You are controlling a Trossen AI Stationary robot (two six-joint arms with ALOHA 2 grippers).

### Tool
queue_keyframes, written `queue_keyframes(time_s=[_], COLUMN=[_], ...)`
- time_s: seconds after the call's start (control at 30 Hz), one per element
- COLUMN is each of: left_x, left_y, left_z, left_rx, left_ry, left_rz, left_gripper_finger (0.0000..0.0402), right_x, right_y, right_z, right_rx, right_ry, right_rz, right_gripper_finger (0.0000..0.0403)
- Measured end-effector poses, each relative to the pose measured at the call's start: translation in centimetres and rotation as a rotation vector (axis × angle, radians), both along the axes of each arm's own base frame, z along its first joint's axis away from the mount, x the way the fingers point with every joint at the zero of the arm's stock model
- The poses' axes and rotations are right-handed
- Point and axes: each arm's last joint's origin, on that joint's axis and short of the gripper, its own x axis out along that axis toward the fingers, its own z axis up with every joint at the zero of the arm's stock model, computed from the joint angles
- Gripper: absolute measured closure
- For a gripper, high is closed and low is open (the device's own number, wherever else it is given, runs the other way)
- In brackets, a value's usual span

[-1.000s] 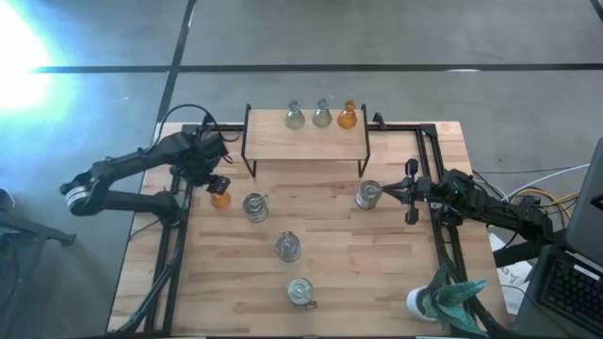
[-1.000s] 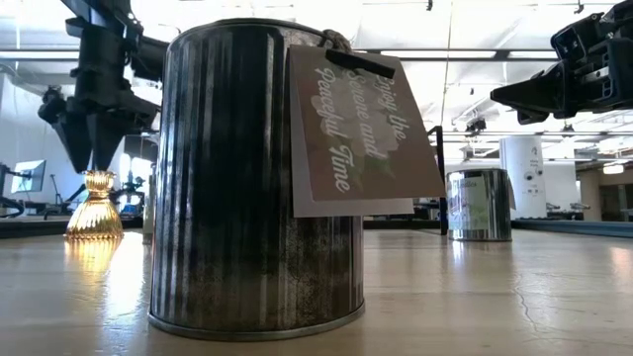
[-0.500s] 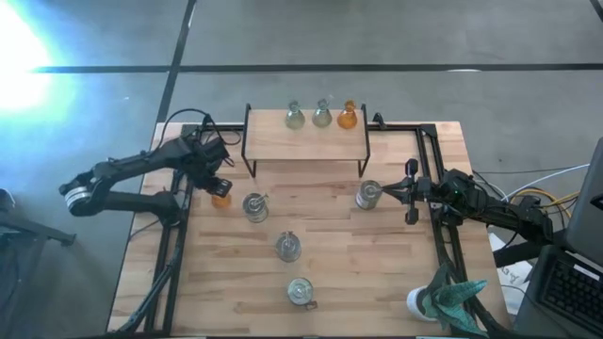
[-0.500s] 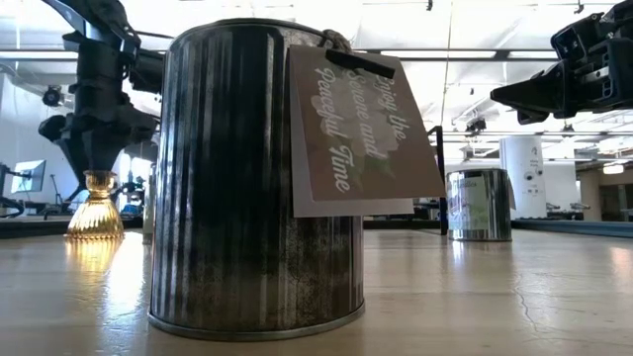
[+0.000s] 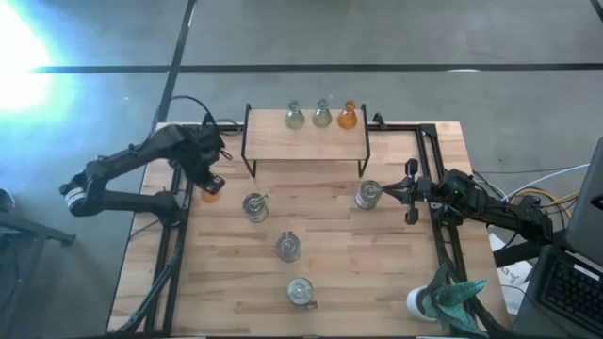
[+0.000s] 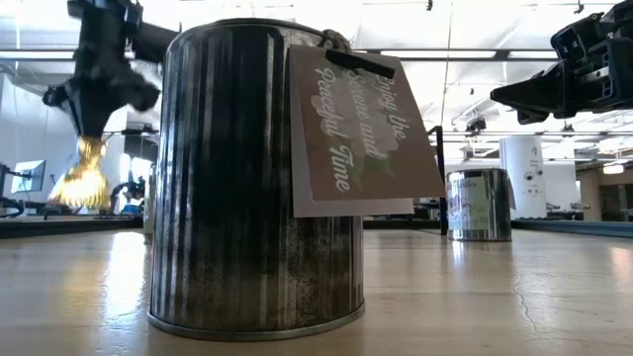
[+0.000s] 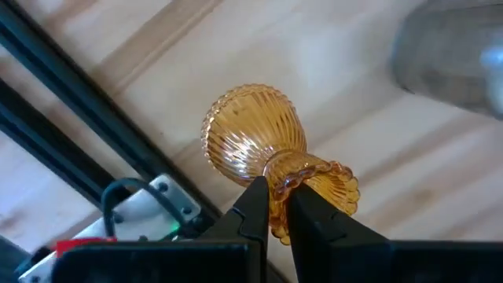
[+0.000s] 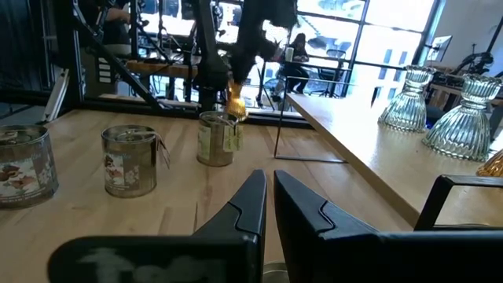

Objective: Pick & Place candle stick holders
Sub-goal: Put the orange candle holder on the shelf aligned with the green candle holder

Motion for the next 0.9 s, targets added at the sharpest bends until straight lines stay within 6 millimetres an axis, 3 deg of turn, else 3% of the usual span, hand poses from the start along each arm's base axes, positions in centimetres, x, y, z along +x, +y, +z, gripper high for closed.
queue_keyframes(time_s=[0.3, 0.47, 0.67, 0.9], left_x=[-0.1, 1.9, 5.5, 7.8], left_y=[0.6, 2.6, 6.7, 11.2], left_z=[11.0, 16.3, 19.2, 19.8], left_rx=[0.148, 0.194, 0.280, 0.326], left_ry=[-0.220, -0.422, -0.479, -0.487], left_rz=[-0.117, -0.230, -0.334, -0.290], left_gripper_finger=[0.0371, 0.0371, 0.0371, 0.0371], right_x=[0.0, 0.0, 0.0, 0.0], right_y=[0.0, 0.0, 0.0, 0.0], right_z=[0.0, 0.0, 0.0, 0.0], right_rx=[0.000, 0.000, 0.000, 0.000], right_ry=[0.000, 0.000, 0.000, 0.000], right_rz=[-0.001, 0.000, 0.000, 0.000], right_gripper_finger=[0.0381, 0.0381, 0.0381, 0.0381])
